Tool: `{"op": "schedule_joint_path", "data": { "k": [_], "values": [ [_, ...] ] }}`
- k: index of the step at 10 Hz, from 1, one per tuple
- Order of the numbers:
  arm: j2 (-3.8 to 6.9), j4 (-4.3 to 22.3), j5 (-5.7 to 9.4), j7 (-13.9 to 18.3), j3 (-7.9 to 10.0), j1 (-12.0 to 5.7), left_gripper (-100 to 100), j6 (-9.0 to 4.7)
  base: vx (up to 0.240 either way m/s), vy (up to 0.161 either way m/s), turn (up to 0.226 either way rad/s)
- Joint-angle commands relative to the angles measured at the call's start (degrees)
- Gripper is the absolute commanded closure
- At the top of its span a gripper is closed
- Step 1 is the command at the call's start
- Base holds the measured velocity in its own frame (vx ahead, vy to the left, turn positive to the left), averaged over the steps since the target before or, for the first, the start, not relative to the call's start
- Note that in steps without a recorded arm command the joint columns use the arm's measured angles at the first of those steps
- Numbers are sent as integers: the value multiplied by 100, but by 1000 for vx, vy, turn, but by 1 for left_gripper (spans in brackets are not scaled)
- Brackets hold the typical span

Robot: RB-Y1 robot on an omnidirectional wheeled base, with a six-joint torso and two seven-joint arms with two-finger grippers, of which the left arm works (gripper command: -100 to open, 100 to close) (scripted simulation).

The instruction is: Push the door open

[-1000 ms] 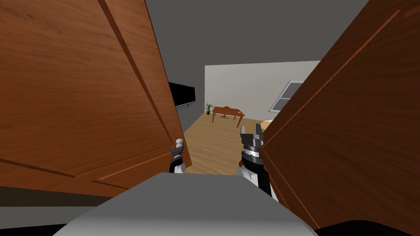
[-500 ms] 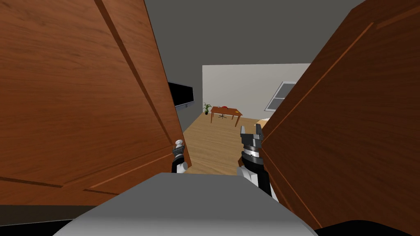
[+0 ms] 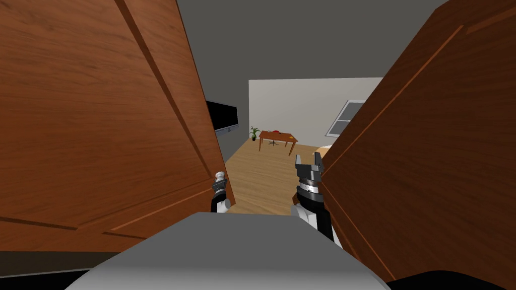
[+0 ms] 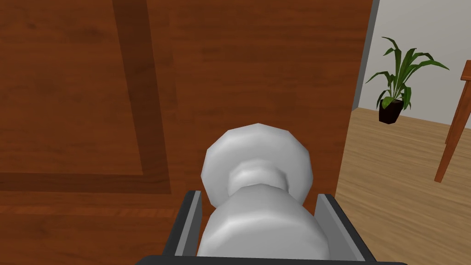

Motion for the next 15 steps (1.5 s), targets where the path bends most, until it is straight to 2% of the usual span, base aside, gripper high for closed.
{"op": "schedule_joint_path", "data": {
  "k": [1,2,5,6,9,11,12,13,15],
  "values": [
    [-5,1,-1,-4,-2,2,100,-2,0,0,0],
    [76,8,77,-16,86,-4,100,-14,109,2,35],
    [117,14,136,-28,152,-7,100,-25,168,5,33],
    [158,24,225,-47,253,-12,100,-41,208,22,31],
    [175,40,379,-78,425,-20,100,-69,234,8,68],
    [149,50,472,-97,529,-25,100,-86,234,23,65],
    [170,84,439,-79,494,-35,100,-87,89,18,26],
    [231,87,512,-100,594,-44,100,-125,143,22,44],
    [273,105,594,-122,697,-42,100,-149,215,26,56]
  ]
}}
